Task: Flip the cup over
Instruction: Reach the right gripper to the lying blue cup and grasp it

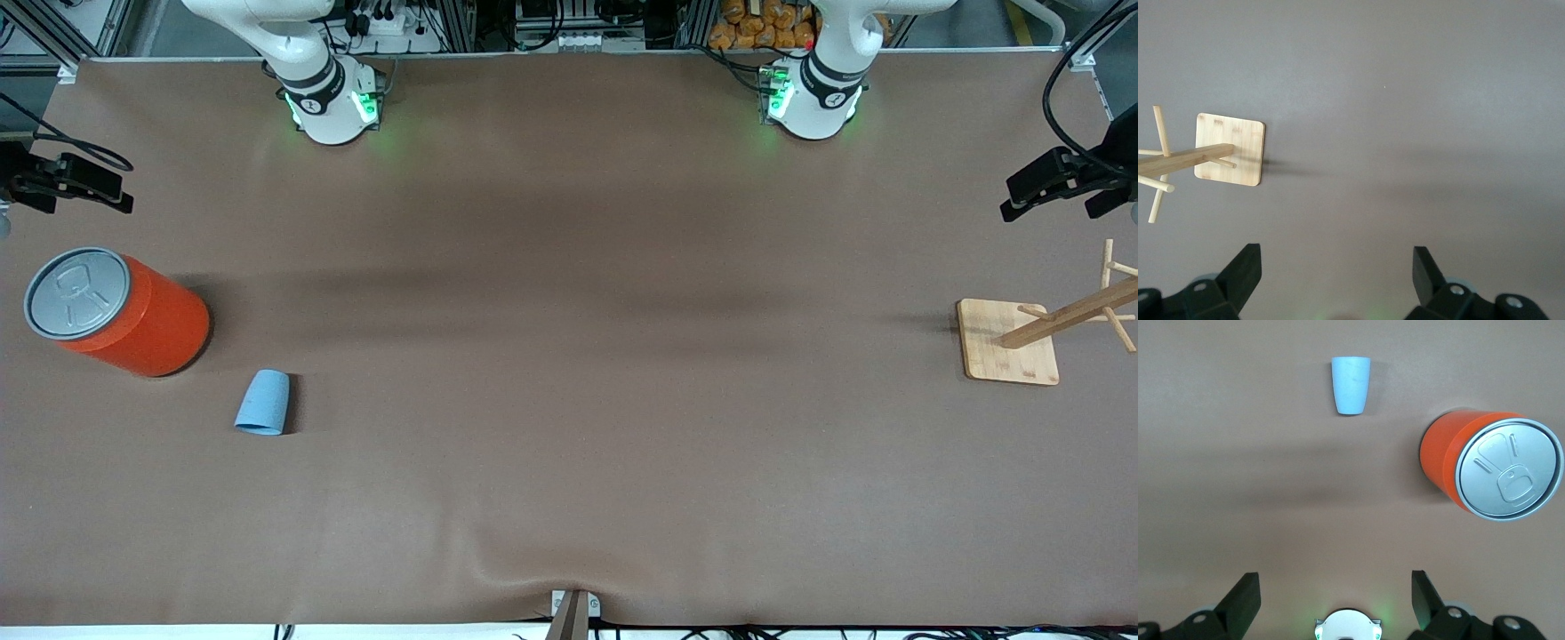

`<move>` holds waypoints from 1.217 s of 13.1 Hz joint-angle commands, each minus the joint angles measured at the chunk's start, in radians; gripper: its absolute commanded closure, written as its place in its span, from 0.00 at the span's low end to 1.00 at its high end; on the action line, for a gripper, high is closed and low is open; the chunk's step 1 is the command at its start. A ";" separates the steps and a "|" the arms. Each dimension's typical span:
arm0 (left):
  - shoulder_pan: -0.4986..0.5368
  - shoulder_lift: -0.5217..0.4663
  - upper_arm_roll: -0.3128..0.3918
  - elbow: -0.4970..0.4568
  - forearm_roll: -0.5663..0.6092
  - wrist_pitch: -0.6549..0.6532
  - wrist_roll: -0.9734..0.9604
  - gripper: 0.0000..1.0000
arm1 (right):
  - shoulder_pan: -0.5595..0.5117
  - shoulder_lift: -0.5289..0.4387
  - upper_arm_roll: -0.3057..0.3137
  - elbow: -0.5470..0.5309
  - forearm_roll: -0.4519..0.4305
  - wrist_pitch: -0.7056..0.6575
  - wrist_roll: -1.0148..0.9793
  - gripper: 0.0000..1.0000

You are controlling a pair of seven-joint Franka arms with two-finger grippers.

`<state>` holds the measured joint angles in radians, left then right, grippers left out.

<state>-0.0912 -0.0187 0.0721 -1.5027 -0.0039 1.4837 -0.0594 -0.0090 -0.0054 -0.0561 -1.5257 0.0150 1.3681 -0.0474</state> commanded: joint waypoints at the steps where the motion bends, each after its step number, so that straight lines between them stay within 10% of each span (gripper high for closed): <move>1: 0.004 0.003 0.000 0.012 -0.013 -0.013 0.013 0.00 | -0.002 -0.013 0.005 -0.014 0.002 0.009 -0.006 0.00; 11: 0.004 0.005 -0.001 0.009 -0.015 -0.014 0.010 0.00 | 0.035 0.047 0.005 -0.203 0.002 0.253 -0.011 0.00; 16: 0.004 0.006 -0.001 0.006 -0.015 -0.014 0.012 0.00 | 0.038 0.234 0.005 -0.215 0.020 0.386 -0.012 0.00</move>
<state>-0.0911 -0.0149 0.0719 -1.5057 -0.0039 1.4830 -0.0594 0.0313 0.1711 -0.0467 -1.7515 0.0181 1.7235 -0.0498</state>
